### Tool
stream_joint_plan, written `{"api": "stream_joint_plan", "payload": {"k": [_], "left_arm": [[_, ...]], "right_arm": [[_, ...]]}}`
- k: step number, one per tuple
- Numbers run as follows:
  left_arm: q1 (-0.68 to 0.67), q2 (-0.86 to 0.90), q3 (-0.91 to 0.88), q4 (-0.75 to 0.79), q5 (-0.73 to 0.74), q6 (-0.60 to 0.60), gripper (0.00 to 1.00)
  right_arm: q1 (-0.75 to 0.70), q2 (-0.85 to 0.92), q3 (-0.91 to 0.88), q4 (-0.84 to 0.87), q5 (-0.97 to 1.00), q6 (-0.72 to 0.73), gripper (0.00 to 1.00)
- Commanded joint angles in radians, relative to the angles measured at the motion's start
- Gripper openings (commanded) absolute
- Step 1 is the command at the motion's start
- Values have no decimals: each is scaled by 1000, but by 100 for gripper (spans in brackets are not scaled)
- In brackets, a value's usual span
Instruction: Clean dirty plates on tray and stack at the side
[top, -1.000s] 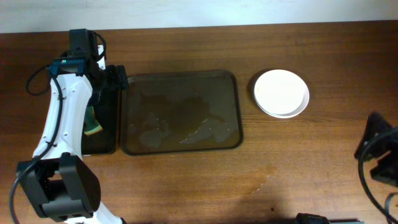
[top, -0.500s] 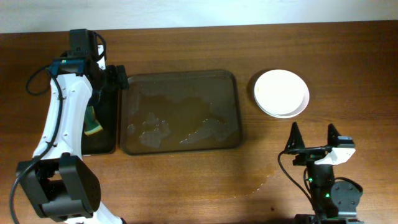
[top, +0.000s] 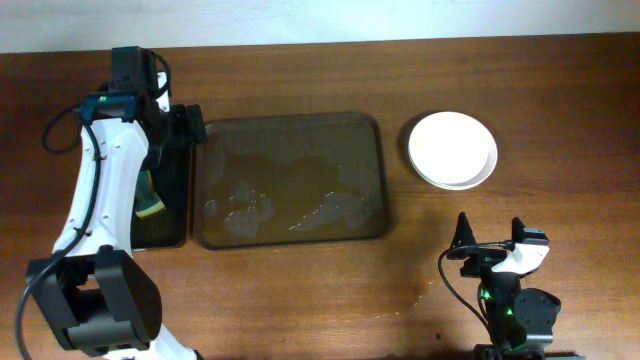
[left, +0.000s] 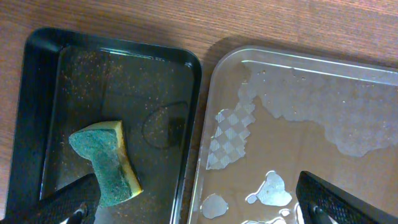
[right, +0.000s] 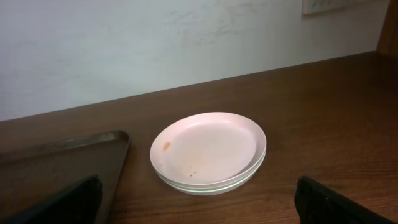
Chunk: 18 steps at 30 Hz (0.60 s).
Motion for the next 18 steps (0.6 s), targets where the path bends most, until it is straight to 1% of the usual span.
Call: {"api": "stream_joint_plan", "payload": {"k": [1,4,6,9,10,11,13,14,16,18], "left_arm": [[2,-7,9,2,3,-2,99],[2,-7,9,2,-1,-2,99],[5,-14,6,-2,-100,7,99],[9,-107,-71,106,-71,85,99],[9,-179,-156,192,-33,124,99],[9,-284,-283,308,-22,126,99],[9,-450,-500,460,-16,126,99],[9,-549,-639,552,-16,126,99],[11,-804,-929,747,-14,180,99],[11,-1010,-1160,918,-12,211,99]], "right_arm": [[8,0,-6,-4,9,-7,98],[8,0,-6,-4,9,-7,98],[8,0,-6,-4,9,-7,98],[8,0,-6,-4,9,-7,98],[8,0,-6,-4,9,-7,98],[8,0,-6,-4,9,-7,98],[8,0,-6,-4,9,-8,98],[8,0,-6,-4,9,-7,98],[8,0,-6,-4,9,-7,98],[8,0,-6,-4,9,-7,98]]}}
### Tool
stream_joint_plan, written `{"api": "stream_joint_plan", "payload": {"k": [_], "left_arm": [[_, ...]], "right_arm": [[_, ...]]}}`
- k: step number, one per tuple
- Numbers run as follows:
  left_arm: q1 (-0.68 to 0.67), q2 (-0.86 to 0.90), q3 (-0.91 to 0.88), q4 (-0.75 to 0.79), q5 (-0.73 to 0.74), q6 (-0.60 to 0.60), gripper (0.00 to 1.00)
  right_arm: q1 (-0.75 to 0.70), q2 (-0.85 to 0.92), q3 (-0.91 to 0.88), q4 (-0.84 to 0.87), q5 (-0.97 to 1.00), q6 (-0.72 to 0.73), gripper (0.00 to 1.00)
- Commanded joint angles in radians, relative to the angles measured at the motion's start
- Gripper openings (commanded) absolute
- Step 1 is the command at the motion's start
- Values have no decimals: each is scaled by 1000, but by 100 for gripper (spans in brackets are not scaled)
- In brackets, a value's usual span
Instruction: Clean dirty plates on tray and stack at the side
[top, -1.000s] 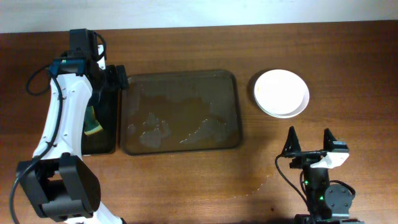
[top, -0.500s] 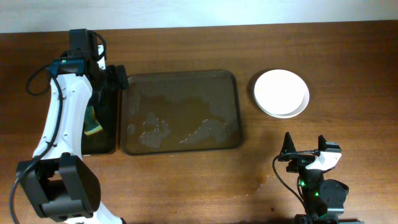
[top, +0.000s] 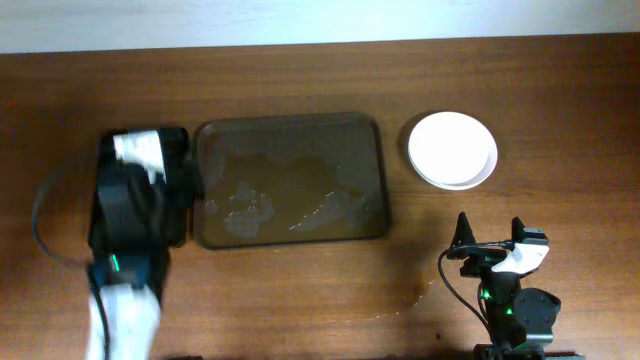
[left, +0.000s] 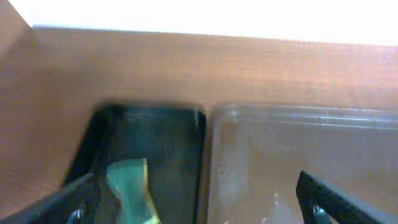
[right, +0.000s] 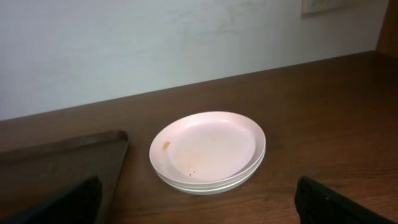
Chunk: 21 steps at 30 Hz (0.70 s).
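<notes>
Two white plates (top: 452, 150) are stacked on the table right of the clear tray (top: 290, 125); the top plate (right: 208, 149) shows small orange specks. The clear tray holds only water patches. A green-and-yellow sponge (left: 130, 190) lies in the black tray (left: 155, 124) left of the clear tray. My left gripper (left: 199, 214) is open and empty, low above the seam between the two trays; the left arm (top: 135, 195) is blurred in the overhead view. Near the front edge my right gripper (right: 199, 211) is open and empty, facing the plates.
The clear tray's wall (left: 298, 115) and the black tray sit side by side. A corner of the clear tray (right: 62, 155) lies left of the plates. Bare wooden table (top: 300, 300) runs along the front, and a pale wall (right: 186, 43) stands behind.
My left arm has drawn back toward the front of the table, and its camera now looks forward toward the far table edge instead of down. The sponge stays in the black tray. The right arm has not moved.
</notes>
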Motion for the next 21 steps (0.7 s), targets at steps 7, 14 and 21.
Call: {"api": "stream_joint_plan", "payload": {"k": [7,14,21], "left_arm": [[5,-790,-634,296,39,112,99],[5,-995,-690,92,87,289,99],[5,-1012,-689,92,86,289,99]], "right_arm": [[6,-3,-6,-4,6,-7,98],[6,-3,-6,-4,6,-7,98],[6,-3,-6,-4,6,-7,98]]}}
